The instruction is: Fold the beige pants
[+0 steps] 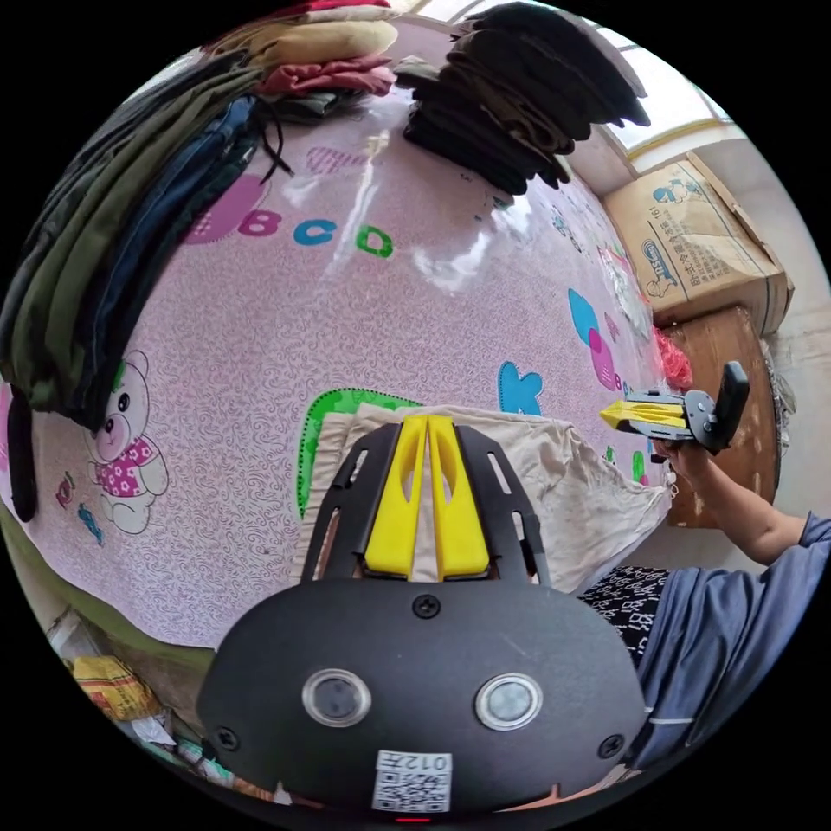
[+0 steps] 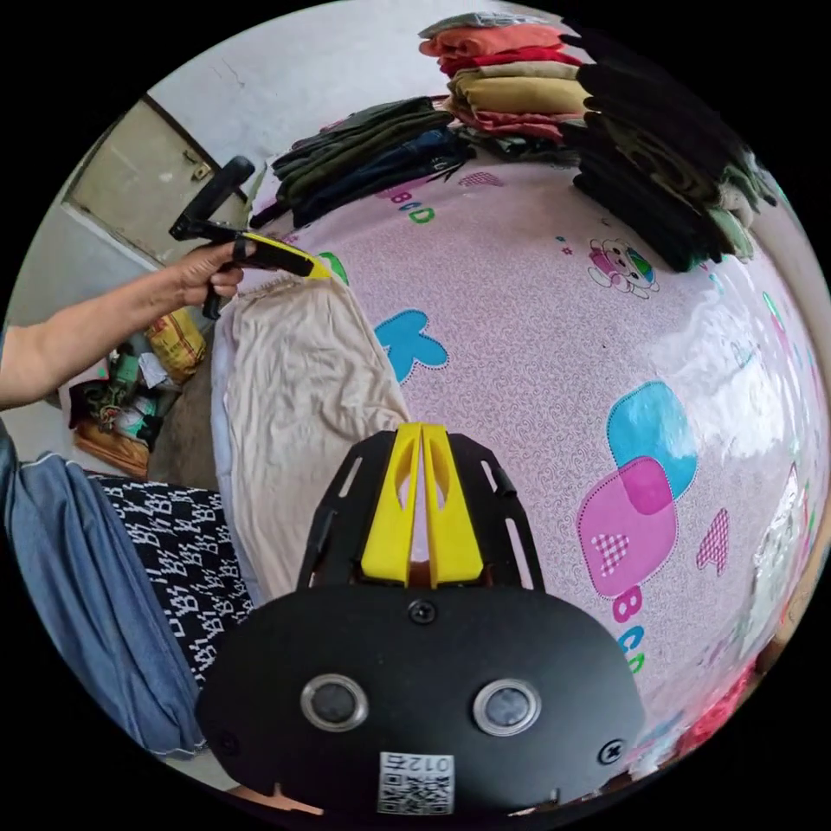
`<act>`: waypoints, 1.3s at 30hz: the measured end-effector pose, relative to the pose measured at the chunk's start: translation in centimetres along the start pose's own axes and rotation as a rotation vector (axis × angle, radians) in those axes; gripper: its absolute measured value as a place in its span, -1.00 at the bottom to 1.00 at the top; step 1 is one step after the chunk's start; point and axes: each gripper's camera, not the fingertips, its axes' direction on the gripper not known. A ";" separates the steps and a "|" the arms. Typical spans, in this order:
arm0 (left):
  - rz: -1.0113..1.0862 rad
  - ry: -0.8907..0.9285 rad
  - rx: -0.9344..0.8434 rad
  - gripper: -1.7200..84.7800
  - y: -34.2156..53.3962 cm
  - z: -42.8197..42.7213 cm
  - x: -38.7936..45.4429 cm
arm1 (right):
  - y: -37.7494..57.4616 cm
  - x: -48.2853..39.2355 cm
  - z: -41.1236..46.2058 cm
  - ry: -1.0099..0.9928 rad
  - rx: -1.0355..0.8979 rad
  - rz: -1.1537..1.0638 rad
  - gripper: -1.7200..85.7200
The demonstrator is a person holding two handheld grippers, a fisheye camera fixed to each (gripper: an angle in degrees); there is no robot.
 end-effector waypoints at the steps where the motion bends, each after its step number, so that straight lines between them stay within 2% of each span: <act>1: 0.012 -0.008 0.004 -0.95 -0.1 -0.1 0.3 | -0.1 -0.5 0.4 0.013 -0.013 -0.020 -0.95; 5: 0.030 -0.055 -0.051 -0.95 -1.1 0.9 0.4 | -0.5 -2.7 2.1 0.097 -0.063 -0.128 -0.94; 21: -0.038 -0.011 -0.074 -0.95 -2.1 5.1 -2.0 | 0.6 -4.5 1.1 0.114 -0.119 -0.312 -0.91; 28: -0.057 0.013 -0.066 -0.95 -2.2 7.0 -2.7 | 1.1 -3.3 1.2 0.114 -0.148 -0.280 -0.92; 31: -0.058 0.017 -0.065 -0.95 -2.3 8.1 -2.8 | 1.6 -1.9 0.4 0.050 -0.153 -0.247 -0.94; 34: -0.061 0.024 -0.062 -0.95 -2.2 9.3 -3.0 | 2.6 -0.6 -1.6 0.078 -0.100 -0.214 -0.95; 39: -0.065 0.039 -0.058 -0.95 -2.2 11.8 -3.2 | 4.0 3.9 -3.3 -0.004 -0.100 -0.075 -0.95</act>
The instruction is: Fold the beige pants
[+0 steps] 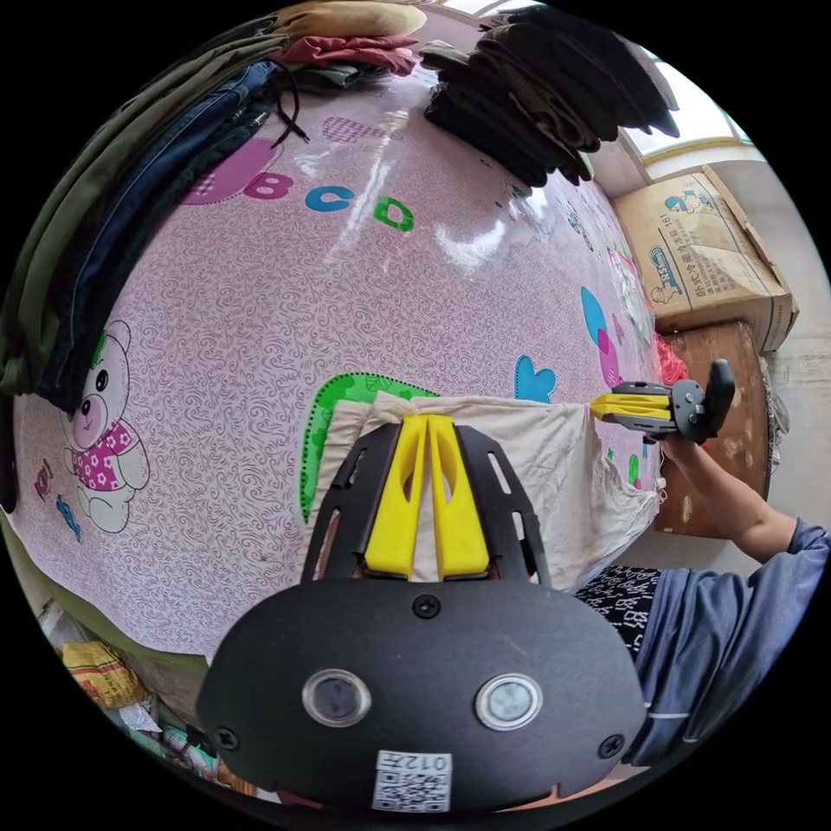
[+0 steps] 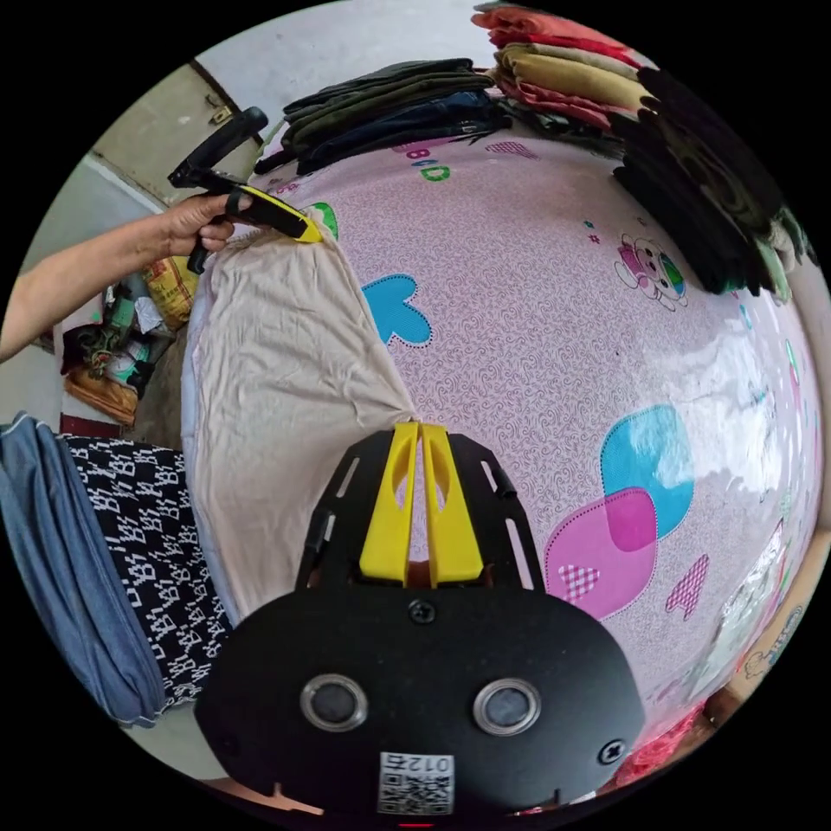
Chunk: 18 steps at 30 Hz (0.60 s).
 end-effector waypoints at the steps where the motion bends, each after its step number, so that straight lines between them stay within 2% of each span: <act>1: -0.001 0.003 0.000 -0.95 0.0 0.3 0.0 | 0.2 0.3 0.0 -0.013 -0.005 0.012 -0.95; 4: -0.004 0.019 -0.016 -0.95 -0.4 1.9 -0.2 | 1.7 2.0 -0.4 -0.102 -0.001 0.111 -0.95; 6: 0.017 0.015 -0.035 -0.95 -0.7 2.9 -0.2 | 4.2 3.2 -3.0 -0.135 0.091 0.219 -0.95; 11: 0.047 0.014 0.105 -0.95 -0.3 1.5 -0.1 | 11.2 -1.6 -11.1 0.091 0.297 0.215 -0.96; 14: 0.049 0.028 0.214 -0.95 1.0 0.6 0.3 | 15.1 -7.9 -11.5 0.153 0.227 0.125 -0.96; 16: 0.058 -0.028 0.153 -0.95 1.5 2.0 1.2 | 17.4 -10.8 -9.7 0.114 0.105 0.123 -0.96; 18: 0.106 -0.177 -0.022 -0.95 2.3 6.2 3.1 | 20.8 -13.8 -7.6 0.163 -0.017 0.158 -0.96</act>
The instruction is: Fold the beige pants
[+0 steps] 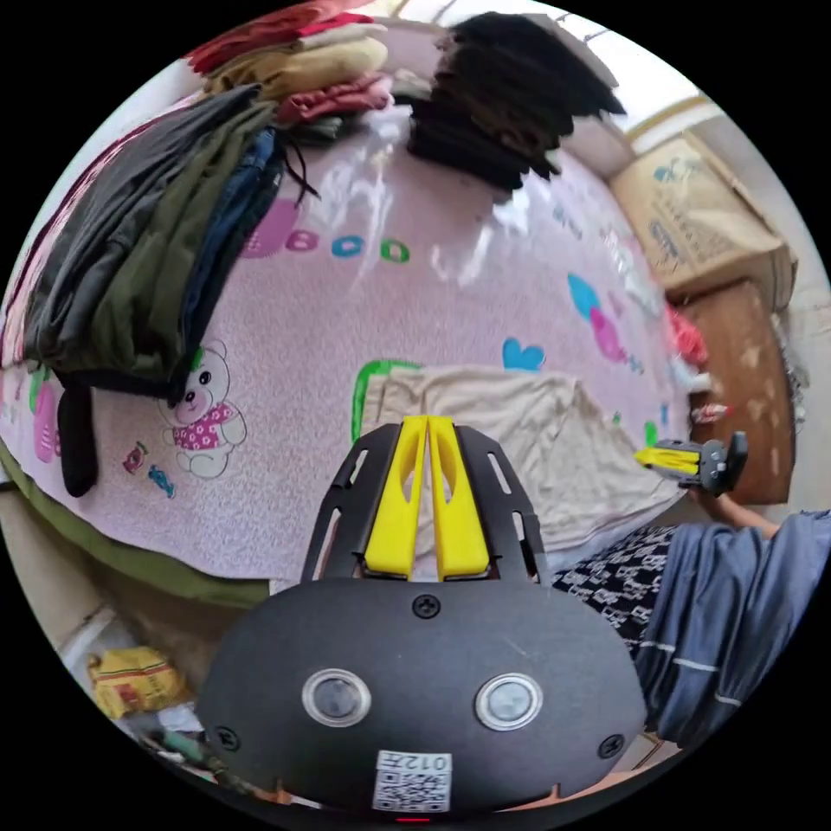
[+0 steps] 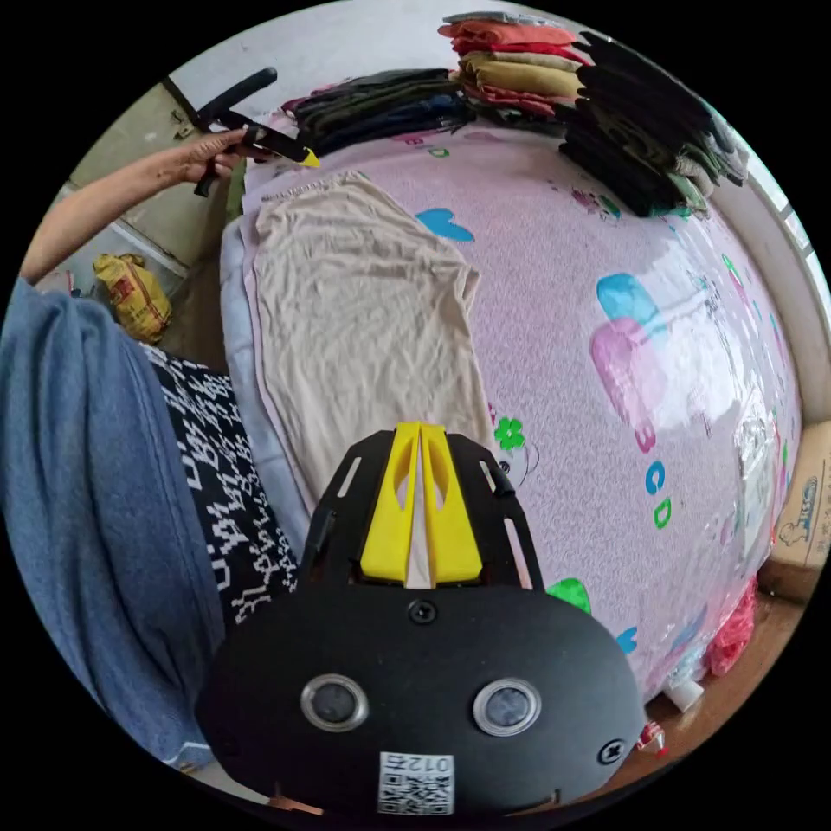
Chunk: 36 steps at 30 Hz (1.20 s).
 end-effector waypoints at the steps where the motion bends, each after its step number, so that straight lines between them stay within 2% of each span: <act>1: 0.018 -0.037 -0.033 -0.95 0.1 1.0 0.7 | 0.9 -0.5 0.2 0.019 -0.010 0.003 -0.96; 6: 0.083 -0.269 -0.176 -0.95 0.0 9.5 4.4 | 5.6 -2.5 1.8 0.104 -0.106 0.018 -0.96; 10: 0.133 -0.318 -0.188 -0.95 -0.6 13.0 5.4 | 8.1 -1.9 1.2 0.093 -0.055 0.066 -0.95; 13: 0.115 -0.300 -0.180 -0.95 -0.8 15.5 5.4 | 11.6 -0.4 0.3 0.040 0.047 0.178 -0.95; 16: 0.078 -0.245 -0.165 -0.95 -1.1 17.8 4.7 | 15.5 2.8 -0.5 -0.100 0.126 0.338 -0.96; 18: -0.020 -0.166 -0.171 -0.95 -1.5 19.4 3.4 | 19.2 5.5 -2.7 -0.213 0.219 0.432 -0.96; 21: -0.147 -0.256 -0.056 -0.95 -1.3 19.4 3.3 | 27.6 8.4 -8.7 -0.126 0.337 0.599 -0.96; 23: -0.137 -0.274 0.034 -0.95 -1.5 19.2 4.8 | 35.0 10.3 -11.3 -0.016 0.352 0.759 -0.96; 26: -0.031 -0.201 0.109 -0.95 -2.4 20.7 10.0 | 48.3 13.0 -12.9 0.154 0.295 1.013 -0.96; 29: 0.219 -0.017 0.062 -0.95 -3.9 25.7 18.9 | 57.3 14.7 -12.5 0.181 0.227 1.115 -0.96; 33: 0.601 0.187 -0.132 -0.95 -3.9 35.2 32.7 | 61.5 16.8 -10.4 0.108 0.183 1.064 -0.96; 36: 0.755 0.168 -0.220 -0.95 -3.3 41.0 38.6 | 63.5 17.8 -9.0 0.078 0.136 1.027 -0.96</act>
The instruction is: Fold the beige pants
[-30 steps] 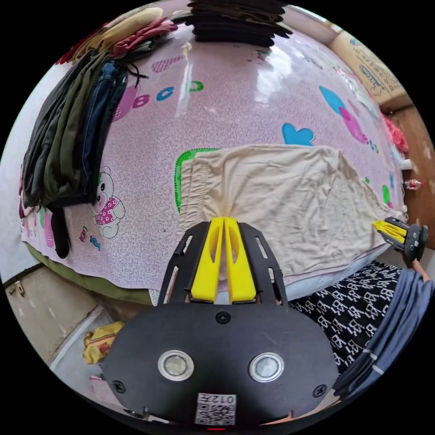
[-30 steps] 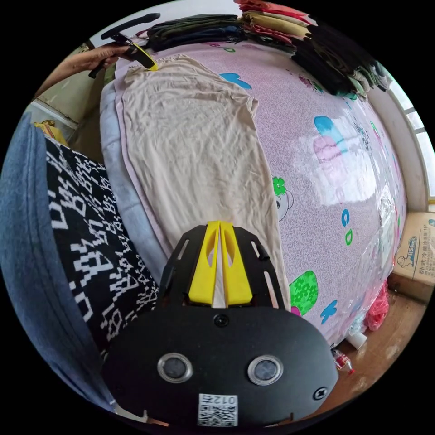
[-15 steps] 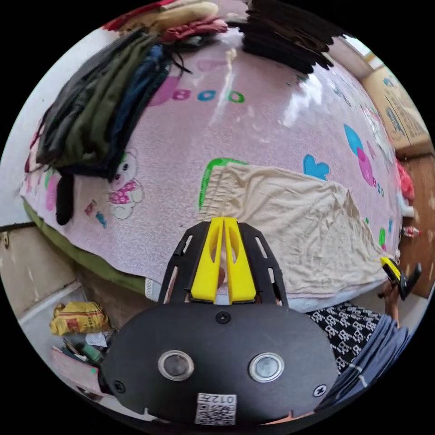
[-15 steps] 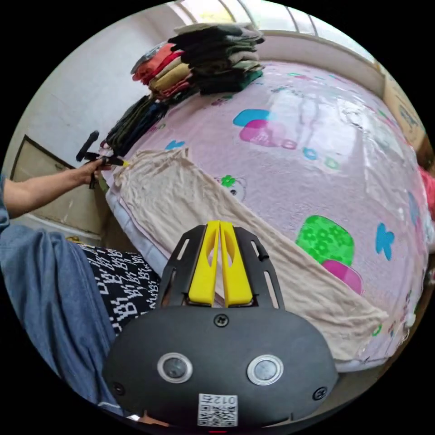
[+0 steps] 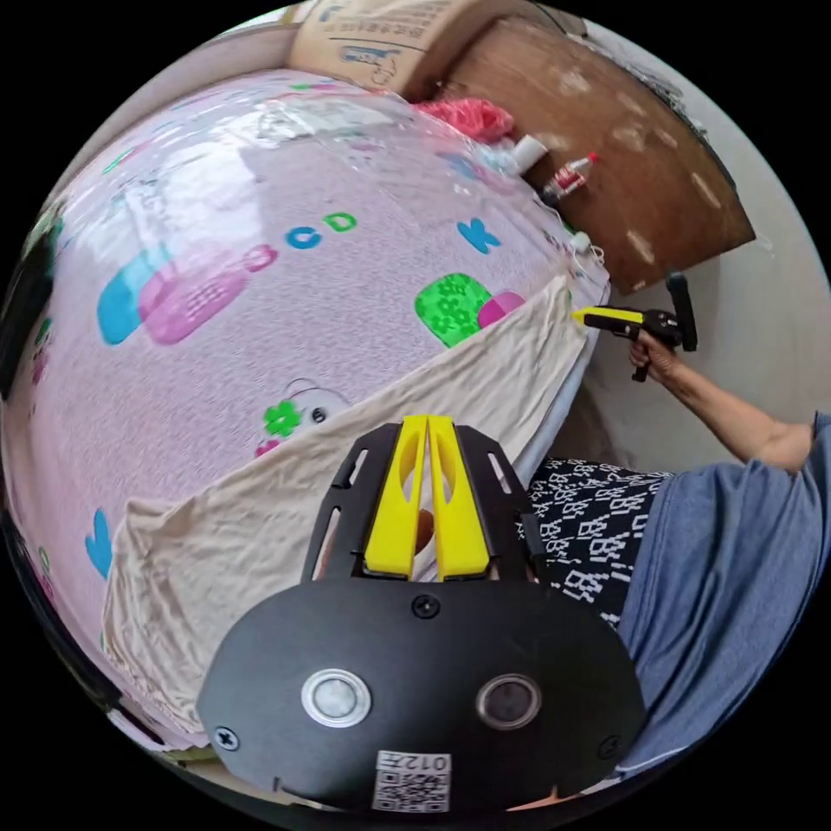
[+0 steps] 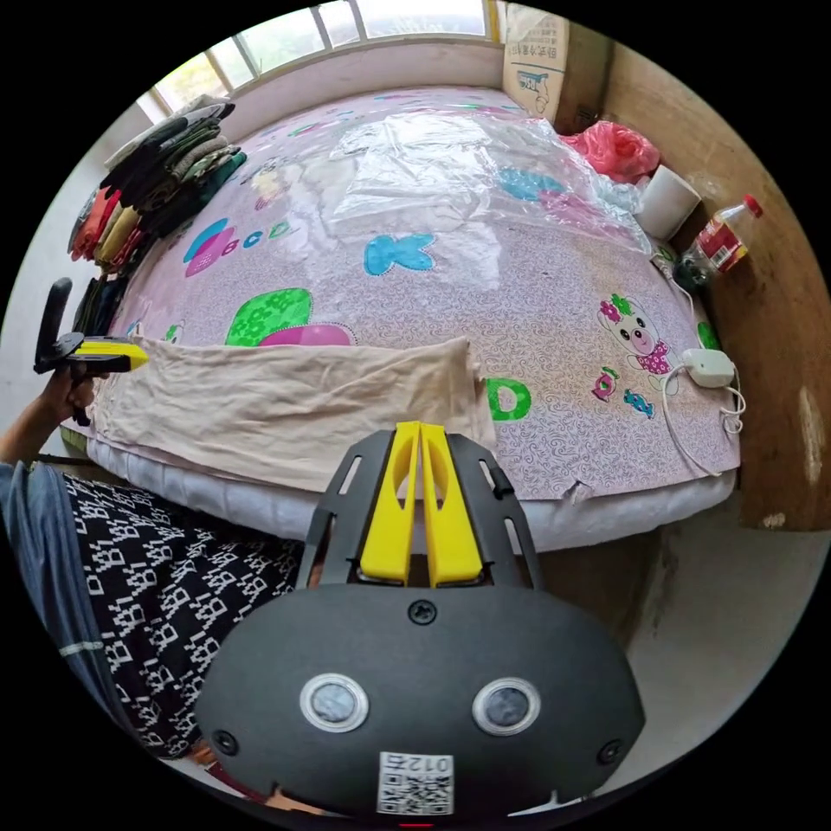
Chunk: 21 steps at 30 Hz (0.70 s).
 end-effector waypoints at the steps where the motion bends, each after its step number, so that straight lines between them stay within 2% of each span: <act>1: 0.005 0.009 -0.026 -0.95 -0.6 1.2 0.2 | 0.2 0.6 0.2 0.011 -0.009 -0.002 -0.96; 5: -0.045 -0.042 -0.107 -0.95 -2.2 6.4 -0.7 | 3.1 6.5 -0.4 -0.024 -0.023 0.043 -0.96; 12: -0.166 -0.015 -0.099 -0.95 -1.5 10.8 -3.7 | 7.0 15.2 -4.6 -0.357 0.149 0.262 -0.93; 17: -0.200 -0.005 -0.089 -0.95 -1.3 12.9 -4.7 | 6.9 16.5 -4.6 -0.220 0.115 0.251 -0.80; 21: -0.204 -0.010 -0.095 -0.95 -1.1 14.4 -5.4 | 9.0 19.4 -4.8 -0.317 0.117 0.297 -0.78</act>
